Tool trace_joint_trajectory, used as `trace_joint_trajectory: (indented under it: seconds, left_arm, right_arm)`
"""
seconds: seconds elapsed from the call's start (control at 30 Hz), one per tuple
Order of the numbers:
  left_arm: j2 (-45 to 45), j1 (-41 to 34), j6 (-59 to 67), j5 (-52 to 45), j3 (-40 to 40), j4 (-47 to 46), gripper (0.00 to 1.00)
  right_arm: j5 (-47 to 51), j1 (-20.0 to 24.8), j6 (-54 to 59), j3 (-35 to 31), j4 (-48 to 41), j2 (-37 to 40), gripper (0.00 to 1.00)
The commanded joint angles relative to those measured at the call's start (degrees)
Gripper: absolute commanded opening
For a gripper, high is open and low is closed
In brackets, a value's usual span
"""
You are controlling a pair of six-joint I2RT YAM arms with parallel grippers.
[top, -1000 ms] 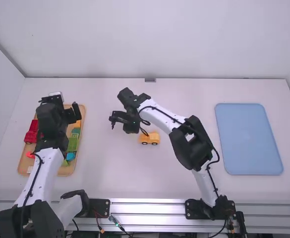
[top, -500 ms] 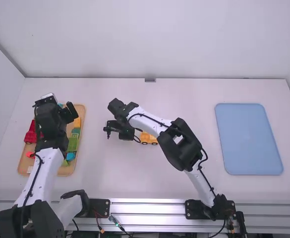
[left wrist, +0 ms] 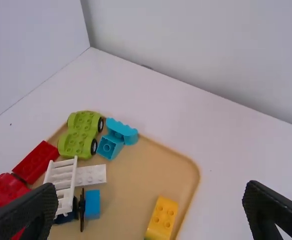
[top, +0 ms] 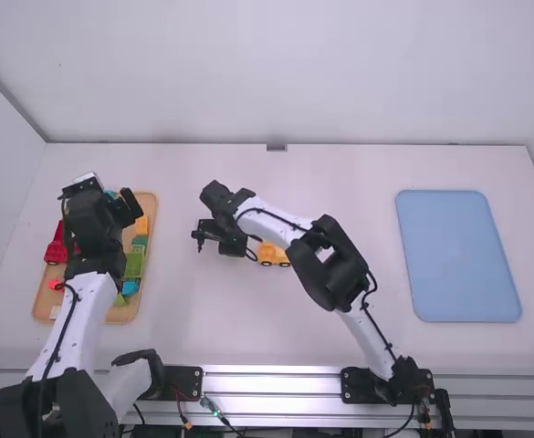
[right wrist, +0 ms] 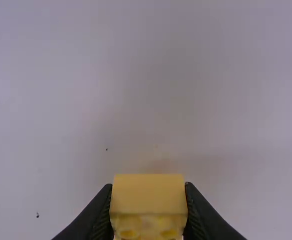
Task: Assemble lego blocks to make yellow taxi
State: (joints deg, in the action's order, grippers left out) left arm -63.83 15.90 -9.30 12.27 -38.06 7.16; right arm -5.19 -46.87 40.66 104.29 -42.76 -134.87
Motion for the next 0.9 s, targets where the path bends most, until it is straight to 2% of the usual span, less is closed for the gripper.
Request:
trace_joint_trajectory:
  seconds: [0.0, 0.13, 0.37, 0.4, 0.47, 0.53, 0.6, 0.63, 0.73, 0.87]
  left_arm:
    - [1.0, -0.1, -0.3, 0.5, 0.5, -0.2, 0.99]
    - [0.9, -0.1, -0.3, 0.4, 0.5, -0.2, 0.99]
    - [1.0, -0.1, -0.3, 0.4, 0.5, -0.5, 0.99]
    - [1.0, -0.2, -0.3, 0.4, 0.5, -0.7, 0.99]
    - [1.0, -0.2, -0.3, 0.4, 0.5, -0.8, 0.99]
    - [0.9, -0.2, -0.3, 0.4, 0.5, -0.8, 0.99]
    - [0.9, -0.2, -0.3, 0.4, 0.5, -0.8, 0.99]
    - [1.0, -0.2, -0.3, 0.4, 0.5, -0.8, 0.99]
    - [0.9, -0.2, 0.9, -2.1, 0.5, -0.8, 0.99]
    - [0.9, -0.2, 7.8, -14.2, 0.5, -0.2, 0.99]
  right_arm:
    - [0.5, -0.1, -0.1, 1.1, -0.8, -1.5, 0.07]
    - [0.6, 0.0, -0.2, 1.6, -1.4, -1.5, 0.09]
    - [0.1, 0.0, -0.1, 1.5, -0.8, -1.6, 0.25]
    - [-0.2, 0.0, -0.1, 1.5, -0.7, -1.6, 0.34]
    - [-0.7, 0.0, 0.4, 1.5, -0.8, -1.5, 0.44]
    - [-1.4, 0.0, 1.1, 1.5, -1.1, -1.5, 0.75]
    - [-1.4, 0.0, 1.2, 1.5, -1.1, -1.5, 0.86]
    - [-1.4, 0.0, 1.1, 1.7, -1.2, -1.5, 0.99]
    - [-2.6, 0.0, 1.2, 2.9, -1.9, -1.5, 0.99]
    - [-6.5, 1.4, 4.8, 6.6, -5.9, -1.4, 0.99]
